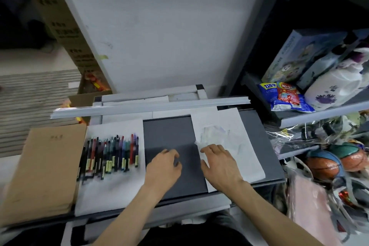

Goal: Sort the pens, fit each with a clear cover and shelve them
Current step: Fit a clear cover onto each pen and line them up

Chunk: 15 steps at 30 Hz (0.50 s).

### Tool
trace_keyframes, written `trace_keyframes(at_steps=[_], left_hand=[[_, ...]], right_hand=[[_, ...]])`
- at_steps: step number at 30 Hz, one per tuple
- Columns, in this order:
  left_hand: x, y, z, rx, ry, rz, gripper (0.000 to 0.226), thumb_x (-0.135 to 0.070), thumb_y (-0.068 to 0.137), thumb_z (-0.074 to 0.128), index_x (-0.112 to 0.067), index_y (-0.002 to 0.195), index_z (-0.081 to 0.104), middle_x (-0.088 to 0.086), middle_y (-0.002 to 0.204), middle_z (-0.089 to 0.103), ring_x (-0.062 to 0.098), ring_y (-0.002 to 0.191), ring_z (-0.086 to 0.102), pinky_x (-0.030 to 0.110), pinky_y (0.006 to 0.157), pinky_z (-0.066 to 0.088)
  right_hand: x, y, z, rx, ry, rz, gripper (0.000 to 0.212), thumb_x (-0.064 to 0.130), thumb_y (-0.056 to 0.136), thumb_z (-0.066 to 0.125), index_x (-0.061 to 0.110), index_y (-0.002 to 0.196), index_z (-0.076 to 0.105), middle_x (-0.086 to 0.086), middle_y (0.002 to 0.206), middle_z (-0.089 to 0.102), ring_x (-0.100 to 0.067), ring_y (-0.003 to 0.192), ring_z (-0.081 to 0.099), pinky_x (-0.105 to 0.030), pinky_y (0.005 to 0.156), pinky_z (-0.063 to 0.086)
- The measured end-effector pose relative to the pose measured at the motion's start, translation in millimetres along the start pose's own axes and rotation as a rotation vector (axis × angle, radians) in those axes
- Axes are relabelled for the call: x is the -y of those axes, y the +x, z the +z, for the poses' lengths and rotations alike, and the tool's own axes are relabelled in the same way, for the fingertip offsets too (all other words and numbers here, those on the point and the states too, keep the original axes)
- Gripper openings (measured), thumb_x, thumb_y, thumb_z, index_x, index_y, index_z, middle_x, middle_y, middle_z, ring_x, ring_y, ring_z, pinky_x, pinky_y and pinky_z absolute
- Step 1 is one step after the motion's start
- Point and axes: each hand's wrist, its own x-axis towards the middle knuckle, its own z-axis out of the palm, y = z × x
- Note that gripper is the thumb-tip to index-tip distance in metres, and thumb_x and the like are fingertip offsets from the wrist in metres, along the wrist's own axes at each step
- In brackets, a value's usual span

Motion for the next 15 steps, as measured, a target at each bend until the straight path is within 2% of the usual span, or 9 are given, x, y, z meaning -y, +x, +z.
trace_keyframes(at_steps=[10,15], left_hand=[[55,-22,-34,-0.120,-0.074,-0.175,0.021,-0.025,0.094,0.062,-0.024,0.113,0.070,-0.007,0.101,0.070,0.013,0.090,0.066,0.032,0.078,0.056],[82,-19,-46,-0.173,-0.105,-0.300,0.017,-0.023,0.096,0.063,-0.019,0.111,0.069,-0.004,0.096,0.073,0.017,0.087,0.067,0.034,0.076,0.054]], right_hand=[[63,25,12,0.076,0.002,-0.190,0.038,0.034,0.099,0.049,0.021,0.133,0.059,-0.001,0.128,0.062,-0.023,0.120,0.055,-0.035,0.107,0.043],[86,34,15,0.123,0.000,-0.226,0.037,0.032,0.101,0.047,0.020,0.134,0.057,-0.001,0.129,0.061,-0.024,0.119,0.054,-0.038,0.104,0.044]])
